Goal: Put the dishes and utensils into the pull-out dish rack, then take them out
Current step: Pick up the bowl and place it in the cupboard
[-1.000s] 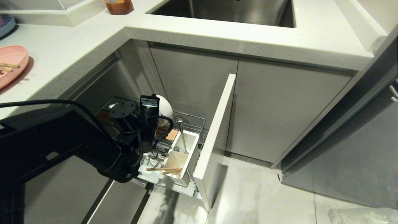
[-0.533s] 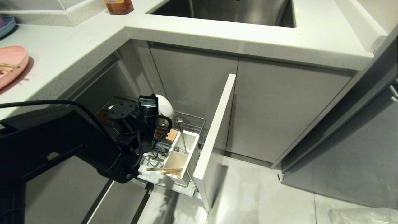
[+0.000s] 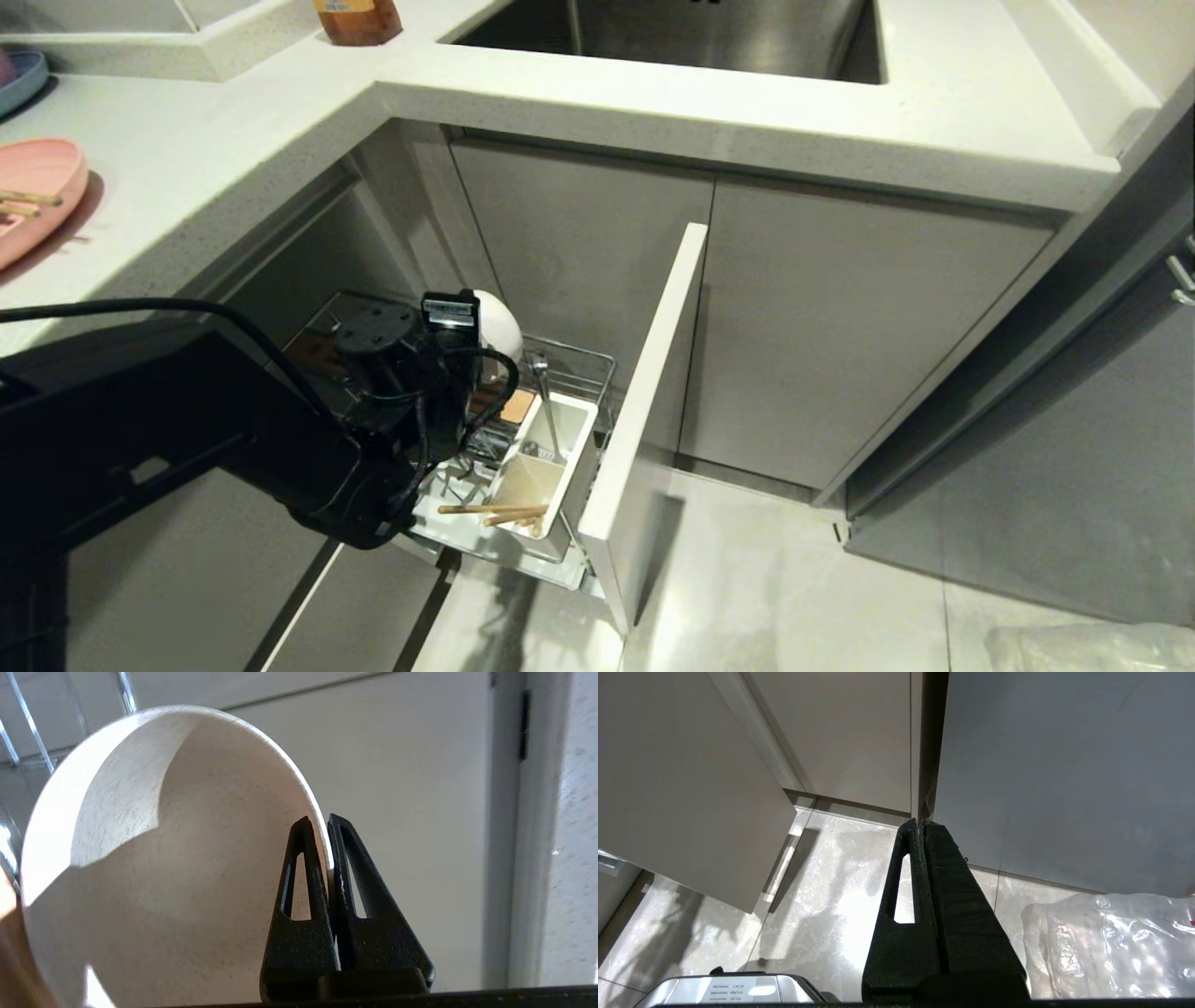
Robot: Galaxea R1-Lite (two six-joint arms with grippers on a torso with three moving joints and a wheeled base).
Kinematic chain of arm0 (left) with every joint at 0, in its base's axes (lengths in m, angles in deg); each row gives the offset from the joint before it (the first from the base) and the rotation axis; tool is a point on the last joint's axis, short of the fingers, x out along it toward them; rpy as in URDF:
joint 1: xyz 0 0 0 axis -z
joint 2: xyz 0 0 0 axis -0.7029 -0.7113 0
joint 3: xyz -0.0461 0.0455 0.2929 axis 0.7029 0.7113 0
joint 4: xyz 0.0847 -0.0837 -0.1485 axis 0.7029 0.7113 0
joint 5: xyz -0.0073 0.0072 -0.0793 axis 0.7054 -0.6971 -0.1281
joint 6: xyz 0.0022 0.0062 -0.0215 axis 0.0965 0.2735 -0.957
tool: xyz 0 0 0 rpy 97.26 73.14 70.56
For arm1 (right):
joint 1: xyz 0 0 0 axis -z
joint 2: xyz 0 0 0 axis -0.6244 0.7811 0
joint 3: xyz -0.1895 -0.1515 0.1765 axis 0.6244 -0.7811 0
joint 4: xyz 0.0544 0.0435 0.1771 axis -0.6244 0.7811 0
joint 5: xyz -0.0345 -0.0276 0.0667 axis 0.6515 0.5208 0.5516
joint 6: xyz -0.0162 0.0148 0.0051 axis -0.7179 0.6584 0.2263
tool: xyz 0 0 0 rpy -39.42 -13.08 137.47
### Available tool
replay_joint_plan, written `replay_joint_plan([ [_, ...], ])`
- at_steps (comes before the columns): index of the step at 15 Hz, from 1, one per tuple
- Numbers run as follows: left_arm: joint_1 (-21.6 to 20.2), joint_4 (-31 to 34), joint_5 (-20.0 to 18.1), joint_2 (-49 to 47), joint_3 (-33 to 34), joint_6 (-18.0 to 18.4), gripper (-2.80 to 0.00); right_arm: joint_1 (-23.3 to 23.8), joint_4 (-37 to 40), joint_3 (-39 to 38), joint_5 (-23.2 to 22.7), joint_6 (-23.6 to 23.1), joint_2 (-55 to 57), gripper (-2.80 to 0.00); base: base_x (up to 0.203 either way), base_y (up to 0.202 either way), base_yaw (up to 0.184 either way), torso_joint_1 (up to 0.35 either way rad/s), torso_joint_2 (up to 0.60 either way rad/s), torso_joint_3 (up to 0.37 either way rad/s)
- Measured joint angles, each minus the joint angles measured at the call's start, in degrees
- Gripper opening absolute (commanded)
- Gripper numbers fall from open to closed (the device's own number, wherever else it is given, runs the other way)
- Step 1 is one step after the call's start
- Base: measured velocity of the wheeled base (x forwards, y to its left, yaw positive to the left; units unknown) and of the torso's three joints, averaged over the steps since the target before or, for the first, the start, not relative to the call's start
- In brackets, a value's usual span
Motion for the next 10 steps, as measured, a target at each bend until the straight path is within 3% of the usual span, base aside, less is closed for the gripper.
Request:
replay_joint_plan([
  [10, -0.37, 0.34, 0.05, 0.81, 0.55, -0.88, -2.8, 0.0, -0.02, 0.0, 0.0, 0.0, 0.0, -2.8, 0.0, 0.0, 0.0, 0.0, 0.0, 0.0],
])
